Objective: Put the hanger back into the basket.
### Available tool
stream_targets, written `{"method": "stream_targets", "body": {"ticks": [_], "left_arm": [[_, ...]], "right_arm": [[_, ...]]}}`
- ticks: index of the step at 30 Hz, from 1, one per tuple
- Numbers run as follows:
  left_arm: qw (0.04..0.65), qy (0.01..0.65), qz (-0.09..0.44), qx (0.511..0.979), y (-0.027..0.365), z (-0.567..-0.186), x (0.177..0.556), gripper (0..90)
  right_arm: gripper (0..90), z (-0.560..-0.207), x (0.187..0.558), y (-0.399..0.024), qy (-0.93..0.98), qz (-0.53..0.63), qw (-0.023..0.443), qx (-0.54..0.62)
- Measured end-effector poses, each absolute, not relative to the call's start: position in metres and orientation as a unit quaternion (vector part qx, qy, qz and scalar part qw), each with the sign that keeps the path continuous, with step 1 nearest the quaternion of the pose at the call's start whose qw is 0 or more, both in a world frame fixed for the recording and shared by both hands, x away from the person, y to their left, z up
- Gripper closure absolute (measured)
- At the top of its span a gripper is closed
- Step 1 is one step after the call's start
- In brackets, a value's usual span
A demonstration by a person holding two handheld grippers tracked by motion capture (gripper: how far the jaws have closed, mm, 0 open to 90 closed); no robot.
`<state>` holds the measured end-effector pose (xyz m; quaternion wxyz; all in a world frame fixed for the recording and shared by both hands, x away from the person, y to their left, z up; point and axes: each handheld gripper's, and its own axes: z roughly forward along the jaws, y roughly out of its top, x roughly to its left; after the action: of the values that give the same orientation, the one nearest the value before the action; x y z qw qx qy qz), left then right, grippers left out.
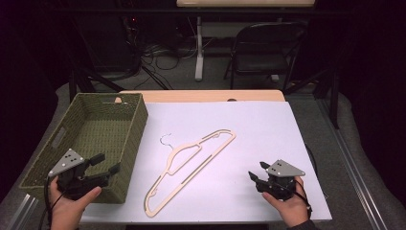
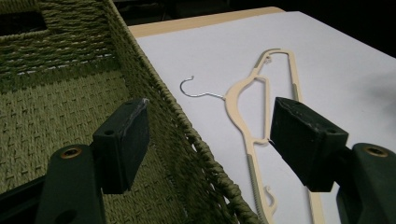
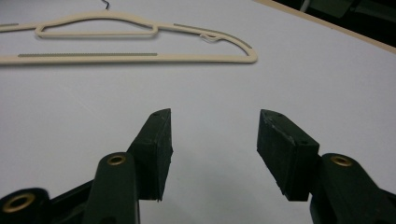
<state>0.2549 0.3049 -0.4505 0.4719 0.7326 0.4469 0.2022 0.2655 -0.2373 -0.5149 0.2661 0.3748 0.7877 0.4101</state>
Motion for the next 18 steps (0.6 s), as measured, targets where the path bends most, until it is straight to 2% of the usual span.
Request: {"method": "stream_targets", "body": {"ticks": [12, 17, 18], "left_arm": [[0.475, 0.45, 0.207, 0.728, 0.308, -0.448, 0.249, 28.8], [0.48, 0.442, 0.212, 0.727, 0.308, -0.443, 0.245, 29.9], [0.481, 0.442, 0.211, 0.727, 0.308, -0.442, 0.245, 30.0]], "right_arm": [[49.1, -0.508, 0.274, -0.231, 0.809, 0.395, 0.243, 0.36], [53.1, -0.491, 0.279, -0.219, 0.841, 0.369, 0.243, 0.314], [54.4, -0.484, 0.284, -0.215, 0.853, 0.362, 0.227, 0.301]]}}
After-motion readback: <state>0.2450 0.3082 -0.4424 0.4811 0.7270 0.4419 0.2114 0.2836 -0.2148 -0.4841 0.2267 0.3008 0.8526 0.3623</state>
